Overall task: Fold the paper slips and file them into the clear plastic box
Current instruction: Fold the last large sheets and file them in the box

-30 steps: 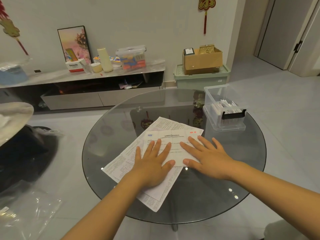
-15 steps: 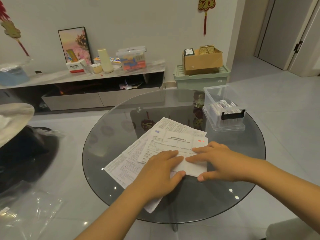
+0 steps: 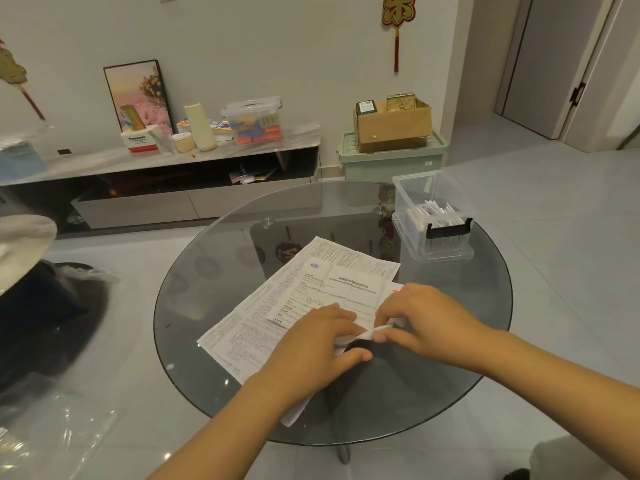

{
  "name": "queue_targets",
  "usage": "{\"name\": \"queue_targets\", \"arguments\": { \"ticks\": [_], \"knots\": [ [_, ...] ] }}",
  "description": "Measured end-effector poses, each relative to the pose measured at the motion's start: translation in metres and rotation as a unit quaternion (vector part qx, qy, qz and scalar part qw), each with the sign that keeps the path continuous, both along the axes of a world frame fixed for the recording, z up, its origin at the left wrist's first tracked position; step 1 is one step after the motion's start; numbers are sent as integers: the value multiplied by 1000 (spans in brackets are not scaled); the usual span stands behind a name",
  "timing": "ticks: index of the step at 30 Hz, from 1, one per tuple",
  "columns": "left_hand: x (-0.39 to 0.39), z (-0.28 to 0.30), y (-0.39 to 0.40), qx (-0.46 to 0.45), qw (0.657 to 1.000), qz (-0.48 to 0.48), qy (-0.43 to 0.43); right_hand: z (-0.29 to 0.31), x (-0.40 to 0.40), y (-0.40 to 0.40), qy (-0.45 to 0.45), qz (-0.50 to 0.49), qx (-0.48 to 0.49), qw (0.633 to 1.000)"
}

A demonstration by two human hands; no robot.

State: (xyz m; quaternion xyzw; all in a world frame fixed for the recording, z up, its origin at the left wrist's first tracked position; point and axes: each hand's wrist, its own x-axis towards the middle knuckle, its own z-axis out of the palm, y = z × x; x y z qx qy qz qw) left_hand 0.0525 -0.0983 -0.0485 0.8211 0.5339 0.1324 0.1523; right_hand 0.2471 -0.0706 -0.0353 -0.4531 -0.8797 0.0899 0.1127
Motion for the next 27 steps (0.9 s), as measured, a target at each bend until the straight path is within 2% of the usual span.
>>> {"name": "queue_targets", "arguments": {
  "ticks": [2, 5, 9, 13, 17, 20, 22, 24, 27],
  "knots": [
    [3, 2, -4, -7, 999, 18, -44, 1, 1, -1, 12, 15, -13, 1000],
    [2, 5, -7, -35, 988, 70, -135, 6, 2, -3, 78, 17, -78, 994],
    [-9, 5, -3, -57, 973, 116, -189, 18, 8, 1, 129, 9, -166, 978],
    [-17, 9, -5, -104, 950, 136, -260, 24, 8, 7, 162, -20, -164, 973],
    [-20, 10, -8, -154, 911, 164, -346, 26, 2, 14, 259, -101, -158, 947],
    [-23, 9, -10, -142, 898, 215, -358, 22, -5, 19, 331, -141, -178, 916],
    [-24, 8, -10, -105, 901, 253, -337, 18, -9, 21, 344, -166, -216, 898],
    [-24, 6, -9, -71, 904, 276, -319, 12, -15, 23, 312, -177, -237, 903],
    [-27, 0, -7, -40, 917, 273, -289, 0, -26, 24, 255, -166, -208, 930]
  ]
}}
